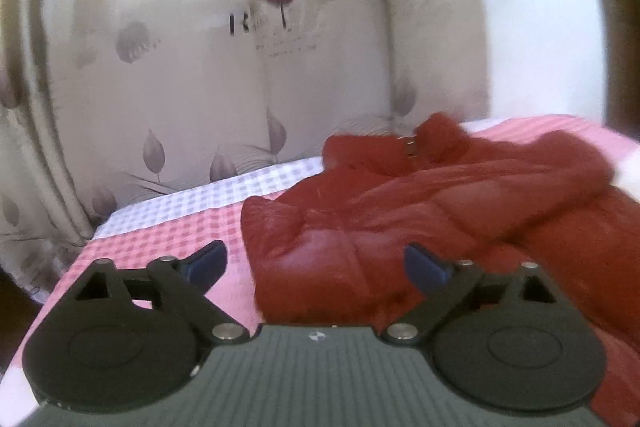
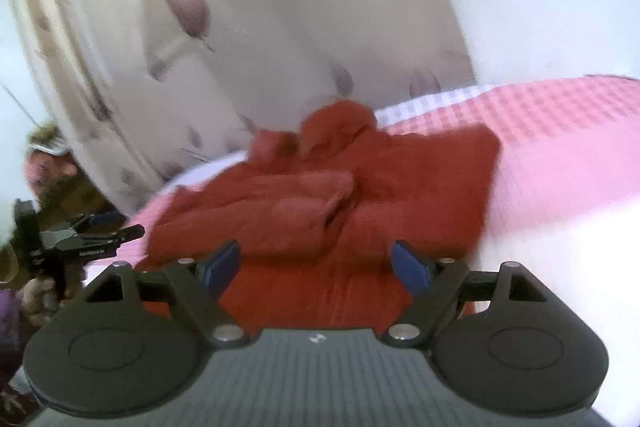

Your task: Fold large clothes

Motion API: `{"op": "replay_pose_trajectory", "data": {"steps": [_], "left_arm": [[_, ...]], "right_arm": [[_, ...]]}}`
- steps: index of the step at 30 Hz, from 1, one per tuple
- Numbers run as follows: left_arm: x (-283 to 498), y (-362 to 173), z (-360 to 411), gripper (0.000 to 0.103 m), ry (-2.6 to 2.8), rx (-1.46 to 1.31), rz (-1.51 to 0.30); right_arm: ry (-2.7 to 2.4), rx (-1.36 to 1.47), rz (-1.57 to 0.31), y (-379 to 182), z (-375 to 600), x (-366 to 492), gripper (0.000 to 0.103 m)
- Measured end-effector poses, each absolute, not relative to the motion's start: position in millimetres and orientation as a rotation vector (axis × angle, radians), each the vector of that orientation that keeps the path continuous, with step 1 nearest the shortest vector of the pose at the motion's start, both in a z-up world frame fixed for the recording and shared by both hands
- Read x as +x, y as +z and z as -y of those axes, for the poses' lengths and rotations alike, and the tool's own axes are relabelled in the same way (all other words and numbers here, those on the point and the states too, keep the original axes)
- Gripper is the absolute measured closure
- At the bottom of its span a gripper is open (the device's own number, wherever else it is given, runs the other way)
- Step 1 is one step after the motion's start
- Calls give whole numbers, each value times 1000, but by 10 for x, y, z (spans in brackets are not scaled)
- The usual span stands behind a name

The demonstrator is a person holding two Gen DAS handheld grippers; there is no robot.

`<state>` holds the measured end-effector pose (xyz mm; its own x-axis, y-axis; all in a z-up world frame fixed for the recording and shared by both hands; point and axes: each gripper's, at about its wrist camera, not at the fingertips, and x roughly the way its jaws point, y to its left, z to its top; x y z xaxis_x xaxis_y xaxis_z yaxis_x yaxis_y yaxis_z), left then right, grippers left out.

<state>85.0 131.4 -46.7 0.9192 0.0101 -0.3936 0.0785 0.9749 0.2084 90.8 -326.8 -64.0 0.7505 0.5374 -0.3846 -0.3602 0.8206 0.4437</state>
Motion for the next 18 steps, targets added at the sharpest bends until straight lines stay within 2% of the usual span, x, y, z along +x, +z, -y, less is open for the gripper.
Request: {"op": "replay_pose_trajectory", "data": {"steps": [1,2,8,11,18], "left_arm": [[688,-449,-1331,0,-35,209,-402],[526,-441,-1371,0,-35,178,-397],[-170,-633,-1632,0,-40,-47,-493],[-385,-775,-1718,9,-88,-123,-548],[-569,-1192,-1771,5,-169,-246,-644]], "right_arm": [[485,353,-521,-686,3344,659,9],[464,353,-515,-731,3407,464,8],[414,558,-583,-1091,3587,-349,8],[447,626,-584,-1185,3536,-469,7],[533,664,-595,-1366,3315,-346,7]]}}
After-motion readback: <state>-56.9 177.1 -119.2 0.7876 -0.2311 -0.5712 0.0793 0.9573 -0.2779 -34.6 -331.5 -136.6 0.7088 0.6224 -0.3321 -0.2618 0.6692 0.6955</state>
